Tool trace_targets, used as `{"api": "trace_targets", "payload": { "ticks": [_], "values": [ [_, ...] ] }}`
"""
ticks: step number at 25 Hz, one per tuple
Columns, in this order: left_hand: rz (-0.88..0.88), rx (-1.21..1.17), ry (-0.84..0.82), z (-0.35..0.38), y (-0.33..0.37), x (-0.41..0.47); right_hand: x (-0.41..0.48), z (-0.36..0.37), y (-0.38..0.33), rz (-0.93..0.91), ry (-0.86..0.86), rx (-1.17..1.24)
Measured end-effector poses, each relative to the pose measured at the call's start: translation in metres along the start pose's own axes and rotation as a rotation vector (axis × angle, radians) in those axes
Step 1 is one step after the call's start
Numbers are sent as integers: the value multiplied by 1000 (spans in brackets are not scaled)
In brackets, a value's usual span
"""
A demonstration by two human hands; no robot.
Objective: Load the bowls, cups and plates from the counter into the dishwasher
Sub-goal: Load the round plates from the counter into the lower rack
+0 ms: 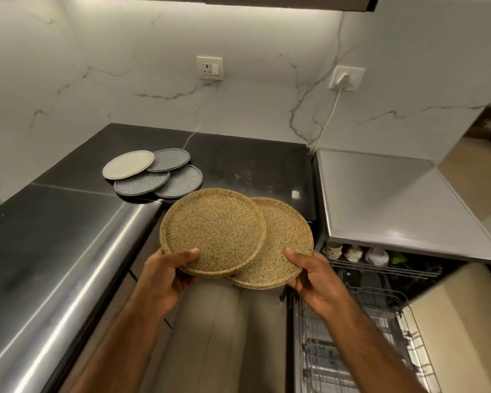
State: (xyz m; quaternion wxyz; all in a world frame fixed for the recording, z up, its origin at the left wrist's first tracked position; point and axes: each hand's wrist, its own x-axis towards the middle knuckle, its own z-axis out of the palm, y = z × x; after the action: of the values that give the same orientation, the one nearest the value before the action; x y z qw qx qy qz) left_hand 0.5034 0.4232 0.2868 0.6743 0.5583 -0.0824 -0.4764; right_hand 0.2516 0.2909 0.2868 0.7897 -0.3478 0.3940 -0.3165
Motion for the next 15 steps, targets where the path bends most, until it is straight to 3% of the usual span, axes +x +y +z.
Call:
{"api": "trace_targets", "payload": {
  "ticks": [10,15],
  "values": [
    [-82,76,-147,103,-79,-59,-80,-136,-28,-78,147,-92],
    [-15,158,-49,183,-134,-84,-108,-245,-54,-102,234,-114]
  ]
}}
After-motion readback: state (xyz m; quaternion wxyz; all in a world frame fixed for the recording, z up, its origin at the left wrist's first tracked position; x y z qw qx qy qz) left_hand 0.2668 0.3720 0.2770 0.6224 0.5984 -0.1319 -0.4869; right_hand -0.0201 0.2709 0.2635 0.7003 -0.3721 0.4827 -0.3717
